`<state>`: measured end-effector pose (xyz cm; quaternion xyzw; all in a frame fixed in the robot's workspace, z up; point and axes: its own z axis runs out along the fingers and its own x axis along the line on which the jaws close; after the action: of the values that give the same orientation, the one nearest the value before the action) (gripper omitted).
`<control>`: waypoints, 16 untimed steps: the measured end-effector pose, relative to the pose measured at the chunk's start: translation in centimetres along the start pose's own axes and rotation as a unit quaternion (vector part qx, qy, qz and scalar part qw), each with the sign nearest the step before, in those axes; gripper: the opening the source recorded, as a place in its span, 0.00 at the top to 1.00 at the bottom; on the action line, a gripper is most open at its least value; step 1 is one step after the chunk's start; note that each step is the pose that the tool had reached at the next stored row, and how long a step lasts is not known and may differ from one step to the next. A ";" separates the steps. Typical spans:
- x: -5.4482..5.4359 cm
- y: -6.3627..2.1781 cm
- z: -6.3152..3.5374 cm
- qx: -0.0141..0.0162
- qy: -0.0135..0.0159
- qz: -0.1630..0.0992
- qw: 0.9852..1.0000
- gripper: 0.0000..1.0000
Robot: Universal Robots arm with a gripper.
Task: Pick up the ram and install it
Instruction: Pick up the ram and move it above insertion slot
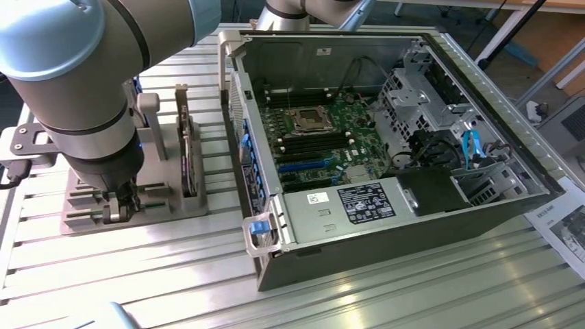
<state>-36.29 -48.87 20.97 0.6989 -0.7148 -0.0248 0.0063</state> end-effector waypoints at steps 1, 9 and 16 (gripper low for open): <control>0.0 0.00 0.00 0.000 0.000 0.000 1.000 0.88; 0.0 0.02 -0.35 0.000 0.000 0.000 1.000 0.88; 0.0 0.05 -1.31 0.000 0.000 0.000 1.000 0.88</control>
<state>-36.28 -48.87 22.28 0.6990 -0.7147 -0.0250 0.0062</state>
